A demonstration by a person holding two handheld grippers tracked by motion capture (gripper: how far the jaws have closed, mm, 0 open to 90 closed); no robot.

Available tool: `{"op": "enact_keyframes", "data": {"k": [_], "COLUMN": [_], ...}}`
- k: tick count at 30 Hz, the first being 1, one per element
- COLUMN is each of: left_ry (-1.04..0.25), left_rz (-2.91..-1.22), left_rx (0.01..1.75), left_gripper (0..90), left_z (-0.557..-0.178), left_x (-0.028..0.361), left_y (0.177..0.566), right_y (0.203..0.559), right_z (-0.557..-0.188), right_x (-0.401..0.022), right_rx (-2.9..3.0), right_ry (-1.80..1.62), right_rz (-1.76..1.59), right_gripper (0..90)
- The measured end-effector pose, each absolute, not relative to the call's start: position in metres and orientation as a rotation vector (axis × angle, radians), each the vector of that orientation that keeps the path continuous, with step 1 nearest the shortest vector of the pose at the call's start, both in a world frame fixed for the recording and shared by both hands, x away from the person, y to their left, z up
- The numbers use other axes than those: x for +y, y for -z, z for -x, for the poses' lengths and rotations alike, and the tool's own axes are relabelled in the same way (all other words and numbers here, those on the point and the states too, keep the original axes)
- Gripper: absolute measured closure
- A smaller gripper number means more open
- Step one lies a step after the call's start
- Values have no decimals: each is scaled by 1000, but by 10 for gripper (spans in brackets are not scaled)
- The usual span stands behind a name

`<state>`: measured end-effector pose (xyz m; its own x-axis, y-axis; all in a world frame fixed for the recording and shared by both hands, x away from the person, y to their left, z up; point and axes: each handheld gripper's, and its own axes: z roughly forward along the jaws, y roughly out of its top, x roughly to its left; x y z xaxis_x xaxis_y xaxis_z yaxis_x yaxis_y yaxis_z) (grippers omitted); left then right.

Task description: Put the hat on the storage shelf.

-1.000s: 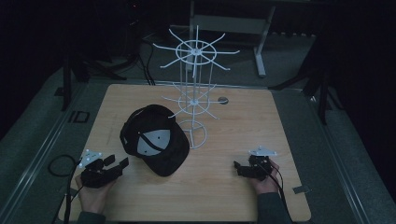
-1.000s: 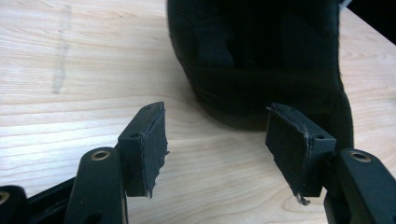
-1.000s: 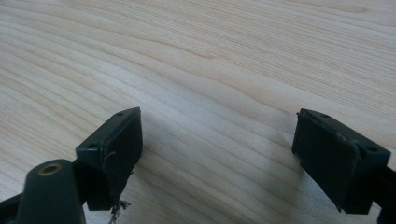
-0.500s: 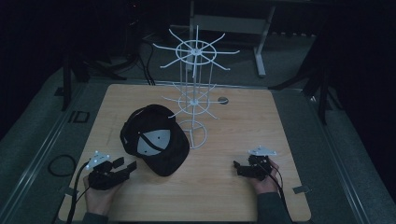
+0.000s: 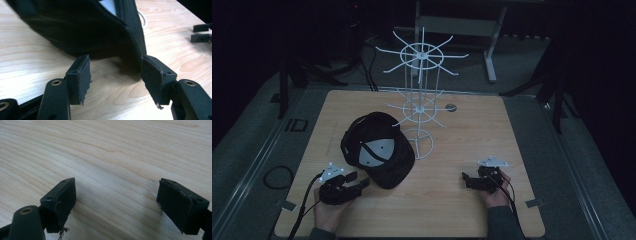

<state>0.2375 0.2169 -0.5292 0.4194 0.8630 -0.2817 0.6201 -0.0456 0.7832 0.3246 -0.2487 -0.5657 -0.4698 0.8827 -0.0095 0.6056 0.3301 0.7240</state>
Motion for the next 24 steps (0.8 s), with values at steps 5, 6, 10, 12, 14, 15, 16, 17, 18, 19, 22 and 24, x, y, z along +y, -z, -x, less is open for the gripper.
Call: {"op": "enact_keyframes", "data": {"k": [5, 6, 10, 12, 14, 15, 16, 17, 18, 19, 22, 24], "left_ry": [-311, -311, -298, -294, -284, -279, -279, -279, -270, -270, -267, -265], "left_rz": [-1789, -1796, -1815, -1821, -1820, -1824, -1824, -1824, -1829, -1829, -1857, -1875], "left_rx": [1268, 1262, 1262, 1263, 1265, 1264, 1264, 1264, 1267, 1267, 1247, 1243], "left_gripper": [414, 417, 418, 418, 418, 418, 418, 418, 418, 418, 418, 418], "left_z": [-241, -241, -245, -246, -247, -249, -249, -249, -251, -251, -255, -258], "left_x": [206, 204, 197, 196, 194, 192, 192, 192, 189, 189, 181, 177], "left_y": [531, 532, 534, 535, 537, 538, 538, 538, 539, 539, 539, 540], "right_y": [566, 566, 566, 566, 566, 566, 566, 566, 566, 566, 566, 566], "right_z": [-325, -325, -325, -325, -325, -325, -325, -325, -325, -325, -325, -325], "right_x": [-249, -249, -249, -249, -249, -248, -248, -248, -248, -248, -248, -248], "right_rx": [2198, 2198, 2198, 2198, 2199, 2199, 2199, 2199, 2199, 2199, 2199, 2199], "right_ry": [-934, -934, -934, -934, -935, -935, -935, -935, -935, -934, -934, -934], "right_rz": [-1314, -1313, -1313, -1313, -1312, -1313, -1313, -1314, -1313, -1314, -1314, -1314], "right_gripper": [156, 156, 155, 155, 155, 155, 155, 155, 155, 155, 155, 155]}}
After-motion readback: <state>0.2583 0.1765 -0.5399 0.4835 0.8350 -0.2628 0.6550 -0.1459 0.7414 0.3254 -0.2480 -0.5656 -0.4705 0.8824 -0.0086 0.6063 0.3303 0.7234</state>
